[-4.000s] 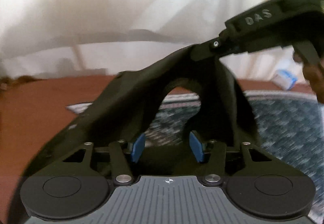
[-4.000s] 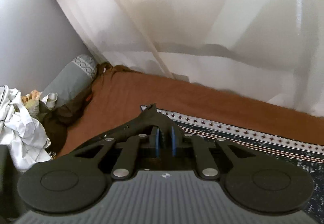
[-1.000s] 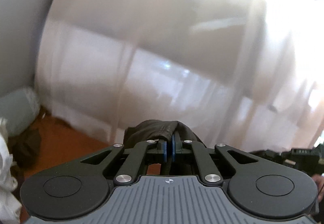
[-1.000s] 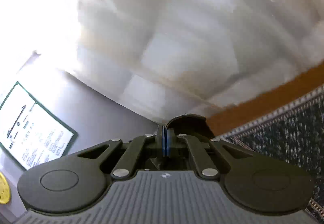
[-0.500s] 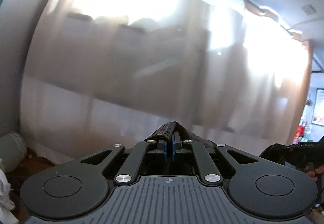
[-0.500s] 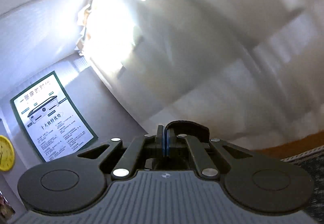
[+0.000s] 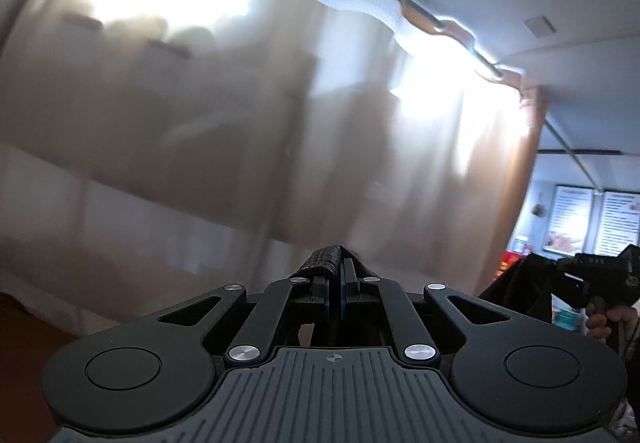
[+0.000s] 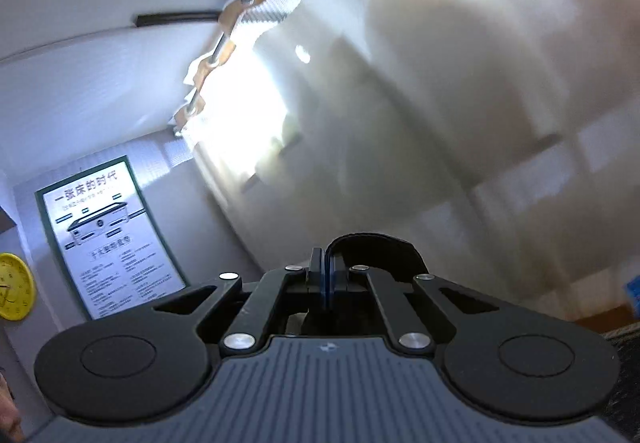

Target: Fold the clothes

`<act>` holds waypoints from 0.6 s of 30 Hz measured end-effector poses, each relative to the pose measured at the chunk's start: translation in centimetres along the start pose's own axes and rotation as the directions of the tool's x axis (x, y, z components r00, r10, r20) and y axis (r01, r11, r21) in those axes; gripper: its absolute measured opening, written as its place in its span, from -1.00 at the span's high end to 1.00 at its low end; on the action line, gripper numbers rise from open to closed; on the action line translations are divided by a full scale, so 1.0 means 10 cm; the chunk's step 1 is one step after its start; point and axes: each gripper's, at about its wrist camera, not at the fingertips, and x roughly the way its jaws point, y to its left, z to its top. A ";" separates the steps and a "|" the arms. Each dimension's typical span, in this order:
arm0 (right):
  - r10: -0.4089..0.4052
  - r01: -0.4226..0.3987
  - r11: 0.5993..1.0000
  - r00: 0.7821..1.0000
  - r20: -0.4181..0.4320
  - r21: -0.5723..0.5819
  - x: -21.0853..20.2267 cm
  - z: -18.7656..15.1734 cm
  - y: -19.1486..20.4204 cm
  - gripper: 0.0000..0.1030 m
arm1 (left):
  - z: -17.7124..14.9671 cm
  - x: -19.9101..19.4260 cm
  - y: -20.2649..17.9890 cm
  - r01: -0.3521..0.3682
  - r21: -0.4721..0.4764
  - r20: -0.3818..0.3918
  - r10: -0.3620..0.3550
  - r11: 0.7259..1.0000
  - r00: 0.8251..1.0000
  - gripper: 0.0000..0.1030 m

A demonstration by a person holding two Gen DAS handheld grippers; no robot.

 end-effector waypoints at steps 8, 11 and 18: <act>-0.143 0.143 0.989 0.989 0.023 -0.020 0.06 0.20 -0.39 0.96 | -0.20 1.03 0.30 0.060 -0.076 -0.129 -0.069 0.995 0.989 0.98; -0.246 0.246 0.969 0.969 -0.016 0.013 0.55 0.17 -0.89 0.96 | -0.39 1.57 0.58 0.039 -0.115 -0.190 -0.060 0.993 0.980 0.97; -0.522 0.540 0.835 0.838 -0.160 0.103 2.16 -0.38 -2.61 0.94 | -1.37 3.32 1.81 -0.193 -0.173 -0.395 0.111 0.966 0.912 0.90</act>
